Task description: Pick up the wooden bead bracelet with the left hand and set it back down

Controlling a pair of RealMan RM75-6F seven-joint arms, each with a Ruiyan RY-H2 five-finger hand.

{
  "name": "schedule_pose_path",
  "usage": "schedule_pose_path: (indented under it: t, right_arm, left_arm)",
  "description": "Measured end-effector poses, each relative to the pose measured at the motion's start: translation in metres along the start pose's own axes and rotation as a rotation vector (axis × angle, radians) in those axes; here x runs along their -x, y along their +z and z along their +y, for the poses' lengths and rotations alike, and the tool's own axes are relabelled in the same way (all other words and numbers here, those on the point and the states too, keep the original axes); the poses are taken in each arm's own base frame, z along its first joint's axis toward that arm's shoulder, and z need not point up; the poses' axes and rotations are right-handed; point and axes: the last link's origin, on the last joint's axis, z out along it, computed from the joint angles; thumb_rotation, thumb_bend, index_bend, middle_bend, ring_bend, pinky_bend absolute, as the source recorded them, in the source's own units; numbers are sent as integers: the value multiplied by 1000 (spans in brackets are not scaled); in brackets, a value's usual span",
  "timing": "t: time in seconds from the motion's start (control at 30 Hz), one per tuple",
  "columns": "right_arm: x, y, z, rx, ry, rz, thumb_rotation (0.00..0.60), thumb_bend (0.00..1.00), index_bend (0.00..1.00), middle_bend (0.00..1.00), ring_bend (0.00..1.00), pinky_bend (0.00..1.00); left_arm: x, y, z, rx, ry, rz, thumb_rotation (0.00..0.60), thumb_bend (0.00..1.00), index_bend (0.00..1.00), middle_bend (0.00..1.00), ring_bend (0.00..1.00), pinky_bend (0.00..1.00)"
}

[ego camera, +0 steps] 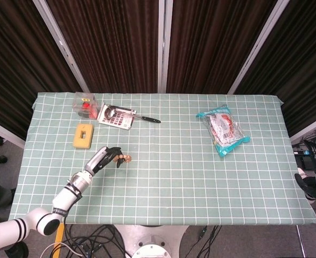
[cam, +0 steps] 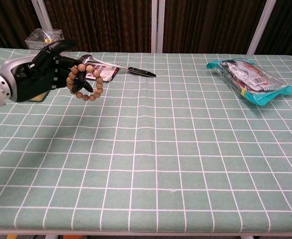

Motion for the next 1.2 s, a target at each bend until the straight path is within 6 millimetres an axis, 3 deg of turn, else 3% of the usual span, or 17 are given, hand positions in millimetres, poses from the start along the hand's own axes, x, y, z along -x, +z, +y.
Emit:
schedule_pose_path:
  t: [0.4,0.5,0.67,0.87,1.07,1.2]
  right_arm:
    - [-9,1,6,30,-11,17,600,146,99,164,0,0]
    - [-8,1,6,33,-9,8,600,147,99,163,0,0]
    - [-5,2,6,36,-3,-5,600,146,99,163,0,0]
    - [-5,2,6,37,-1,-4,600,146,99,164,0,0]
    - [-5,2,6,36,0,-5,600,146,99,164,0,0]
    - [-3,1,6,41,4,-8,600,146,99,164,0,0]
  left_arm:
    - [5,3,-5,-46,-2,-19,90,350,658,754,438,118]
    - [4,5,-6,-51,-7,-22,155,351,658,753,437,117]
    - [4,6,-7,-56,-10,-22,313,353,654,752,438,112]
    - [3,7,-8,-59,-15,-20,404,367,654,751,438,112]
    - [3,8,-9,-66,-33,-9,442,369,658,757,444,117]
    - [3,8,-10,-69,-47,1,349,369,665,767,450,118]
